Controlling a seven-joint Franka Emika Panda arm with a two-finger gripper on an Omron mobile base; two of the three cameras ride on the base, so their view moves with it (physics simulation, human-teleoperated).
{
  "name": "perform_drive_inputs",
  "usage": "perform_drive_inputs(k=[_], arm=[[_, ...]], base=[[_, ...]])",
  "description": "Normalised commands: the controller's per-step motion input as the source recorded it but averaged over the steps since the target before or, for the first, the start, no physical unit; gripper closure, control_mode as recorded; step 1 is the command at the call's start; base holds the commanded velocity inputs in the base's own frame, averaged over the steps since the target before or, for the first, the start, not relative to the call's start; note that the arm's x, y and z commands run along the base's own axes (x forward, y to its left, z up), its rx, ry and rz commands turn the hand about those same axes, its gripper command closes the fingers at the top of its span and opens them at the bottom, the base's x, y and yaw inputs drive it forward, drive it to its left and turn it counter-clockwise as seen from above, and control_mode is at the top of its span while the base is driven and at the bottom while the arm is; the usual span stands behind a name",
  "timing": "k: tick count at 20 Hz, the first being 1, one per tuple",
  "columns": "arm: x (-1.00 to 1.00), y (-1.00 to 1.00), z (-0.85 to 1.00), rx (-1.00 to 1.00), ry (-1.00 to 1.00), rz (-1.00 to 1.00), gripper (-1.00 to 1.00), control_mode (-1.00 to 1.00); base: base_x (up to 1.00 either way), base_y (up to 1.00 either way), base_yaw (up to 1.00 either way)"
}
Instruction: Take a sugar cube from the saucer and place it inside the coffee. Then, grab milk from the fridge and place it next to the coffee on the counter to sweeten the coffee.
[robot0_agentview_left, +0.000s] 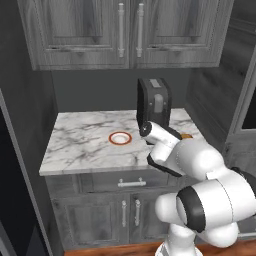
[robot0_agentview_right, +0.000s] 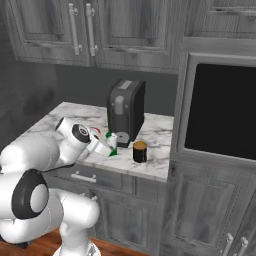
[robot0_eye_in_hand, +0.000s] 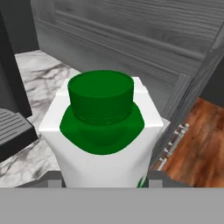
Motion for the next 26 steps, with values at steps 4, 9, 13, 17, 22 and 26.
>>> perform_drive_inputs(k=[4, 9, 13, 17, 22, 26], arm=[[0.27, 0.0, -0.03, 0.0, 0.0, 0.0, 1.0, -1.0], [0.15, 0.0, -0.03, 0.0, 0.0, 0.0, 1.0, -1.0], [0.15, 0.0, -0.17, 0.0, 0.0, 0.0, 1.0, -1.0], [0.16, -0.05, -0.05, 0.0, 0.0, 0.0, 1.0, -1.0], [0.21, -0.09, -0.06, 0.0, 0.0, 0.0, 1.0, -1.0], [0.16, -0.17, -0.07, 0.0, 0.0, 0.0, -1.0, -1.0]], base=[[0.0, 0.0, 0.0], [0.0, 0.0, 0.0], [0.0, 0.0, 0.0], [0.0, 0.0, 0.0], [0.0, 0.0, 0.0], [0.0, 0.0, 0.0]])
